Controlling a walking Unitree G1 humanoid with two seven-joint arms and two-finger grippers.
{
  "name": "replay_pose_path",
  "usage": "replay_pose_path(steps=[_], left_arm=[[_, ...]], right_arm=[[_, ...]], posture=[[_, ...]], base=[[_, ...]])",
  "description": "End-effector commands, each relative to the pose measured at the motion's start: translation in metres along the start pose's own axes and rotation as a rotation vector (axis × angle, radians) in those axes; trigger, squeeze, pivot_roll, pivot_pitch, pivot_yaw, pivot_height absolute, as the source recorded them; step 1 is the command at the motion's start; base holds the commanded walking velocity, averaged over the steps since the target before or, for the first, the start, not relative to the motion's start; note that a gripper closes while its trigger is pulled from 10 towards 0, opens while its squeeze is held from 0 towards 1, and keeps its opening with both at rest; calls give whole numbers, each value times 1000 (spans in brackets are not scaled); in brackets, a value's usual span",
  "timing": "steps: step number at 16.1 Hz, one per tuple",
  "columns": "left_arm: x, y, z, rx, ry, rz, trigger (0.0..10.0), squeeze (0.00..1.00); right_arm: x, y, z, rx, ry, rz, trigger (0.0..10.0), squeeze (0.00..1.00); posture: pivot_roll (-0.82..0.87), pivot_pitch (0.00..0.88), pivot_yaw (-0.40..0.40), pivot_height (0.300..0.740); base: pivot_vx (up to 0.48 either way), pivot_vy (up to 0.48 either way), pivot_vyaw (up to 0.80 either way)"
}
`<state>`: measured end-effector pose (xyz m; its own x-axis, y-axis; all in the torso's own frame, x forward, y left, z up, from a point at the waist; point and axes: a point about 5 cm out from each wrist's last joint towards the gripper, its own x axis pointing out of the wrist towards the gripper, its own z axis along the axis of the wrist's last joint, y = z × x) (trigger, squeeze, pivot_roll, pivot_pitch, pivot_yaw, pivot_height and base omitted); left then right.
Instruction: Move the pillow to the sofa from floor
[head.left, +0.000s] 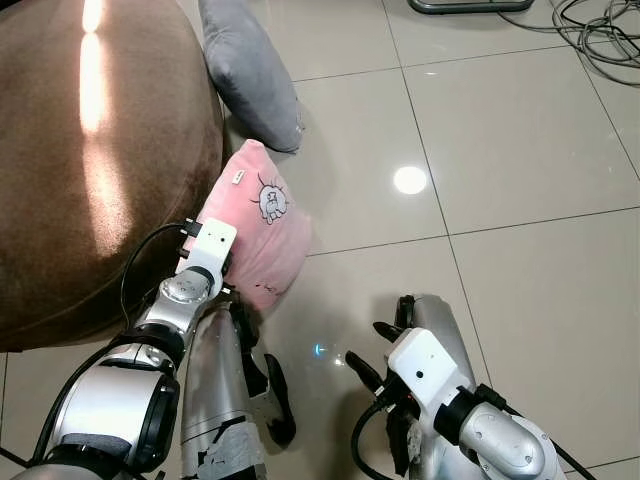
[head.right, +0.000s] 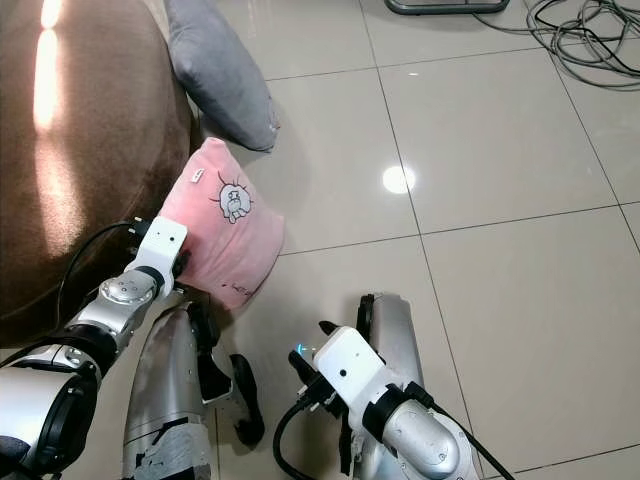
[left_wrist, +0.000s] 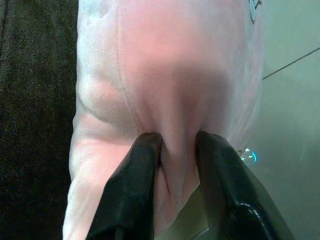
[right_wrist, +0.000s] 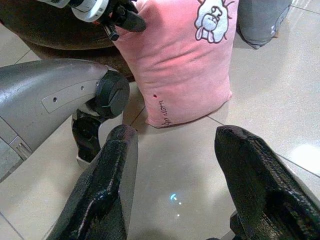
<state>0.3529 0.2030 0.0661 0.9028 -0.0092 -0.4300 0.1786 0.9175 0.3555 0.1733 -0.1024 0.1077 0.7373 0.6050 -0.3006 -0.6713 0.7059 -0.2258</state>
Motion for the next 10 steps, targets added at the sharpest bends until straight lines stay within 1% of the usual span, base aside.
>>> replay_pose_path(steps=[1, 4, 6, 7, 8, 9, 10], left_arm=[[-2, -5, -13, -13, 48, -23, 0, 0], [-2, -7, -13, -31, 46, -36, 0, 0], [-2, -11, -13, -68, 41, -65, 0, 0], [-2, -13, -12, -95, 31, -79, 0, 0], [-1, -16, -8, -143, 11, -100, 0, 0], [0, -23, 0, -182, -28, -147, 0, 0], [1, -26, 2, -191, -39, -162, 0, 0]], right_arm=[[-3, 4, -6, 18, 22, 9, 10000, 0], [-3, 4, -7, 17, 20, 8, 10000, 0], [-3, 5, -8, 19, 23, 7, 10000, 0], [-2, 4, -10, 21, 27, 6, 10000, 0], [-2, 4, -13, 23, 31, 0, 10000, 0], [-1, 1, -17, 26, 35, -13, 10000, 0], [-1, -1, -18, 27, 37, -18, 10000, 0]], posture=[[-223, 411, 63, 543], [-219, 407, 65, 543], [-217, 396, 66, 543], [-209, 384, 66, 543], [-202, 378, 67, 543], [-171, 353, 70, 543], [-171, 353, 70, 543]], base=[[0, 0, 0], [0, 0, 0], [0, 0, 0], [0, 0, 0], [0, 0, 0], [0, 0, 0], [0, 0, 0]])
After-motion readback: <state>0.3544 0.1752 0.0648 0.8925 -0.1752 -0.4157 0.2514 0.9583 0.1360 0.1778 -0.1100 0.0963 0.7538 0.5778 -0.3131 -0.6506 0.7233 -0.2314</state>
